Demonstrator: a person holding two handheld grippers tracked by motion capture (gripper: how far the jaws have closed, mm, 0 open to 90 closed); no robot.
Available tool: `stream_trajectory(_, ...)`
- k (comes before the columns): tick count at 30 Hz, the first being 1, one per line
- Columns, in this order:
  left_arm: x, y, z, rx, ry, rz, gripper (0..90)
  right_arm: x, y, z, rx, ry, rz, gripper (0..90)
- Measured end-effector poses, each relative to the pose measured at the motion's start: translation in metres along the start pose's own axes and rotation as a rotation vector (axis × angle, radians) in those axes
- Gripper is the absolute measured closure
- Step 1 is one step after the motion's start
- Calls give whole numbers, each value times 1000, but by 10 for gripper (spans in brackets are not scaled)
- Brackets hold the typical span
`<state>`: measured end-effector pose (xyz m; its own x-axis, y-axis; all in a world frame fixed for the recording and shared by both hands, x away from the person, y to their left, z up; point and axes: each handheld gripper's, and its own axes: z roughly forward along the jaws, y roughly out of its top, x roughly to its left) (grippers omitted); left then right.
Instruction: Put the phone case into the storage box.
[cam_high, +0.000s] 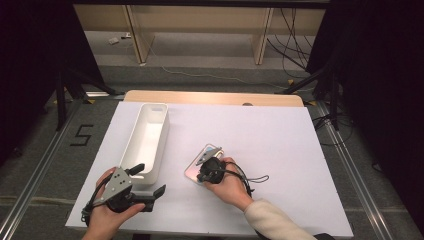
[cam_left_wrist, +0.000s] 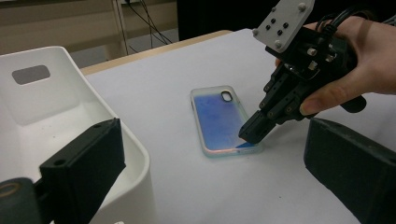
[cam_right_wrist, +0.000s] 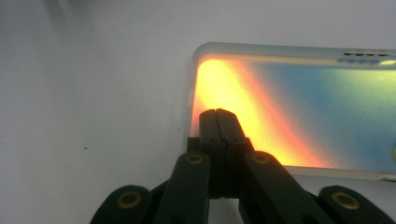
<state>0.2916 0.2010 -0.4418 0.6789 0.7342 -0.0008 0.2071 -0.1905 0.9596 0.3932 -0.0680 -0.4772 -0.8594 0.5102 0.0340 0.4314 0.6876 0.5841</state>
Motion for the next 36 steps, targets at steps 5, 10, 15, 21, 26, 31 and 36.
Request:
stream_trajectory(5, 1, 0, 0, 2, -1, 5, 45, -2, -1, -2, 9, 4, 4, 900)
stream_trajectory(10, 0, 0, 0, 1, 0, -2, 46, -4, -3, -4, 24, -6, 14, 900)
stream_trajectory(15, 0, 0, 0, 1, -1, 6, 46, -7, -4, -6, 28, -6, 21, 900)
stream_trajectory(21, 0, 0, -1, 5, 4, 12, 46, -9, -6, -8, 35, -8, 33, 900)
stream_trajectory(26, -1, 0, 0, 3, -4, 1, 47, -11, -7, -10, 42, -7, 36, 900)
stream_trajectory(31, -1, 0, 0, 2, -1, 7, 47, -14, -8, -11, 47, -17, 50, 900)
stream_trajectory(36, -1, 0, 0, 4, -3, -1, 47, -17, -9, -12, 47, -27, 61, 900)
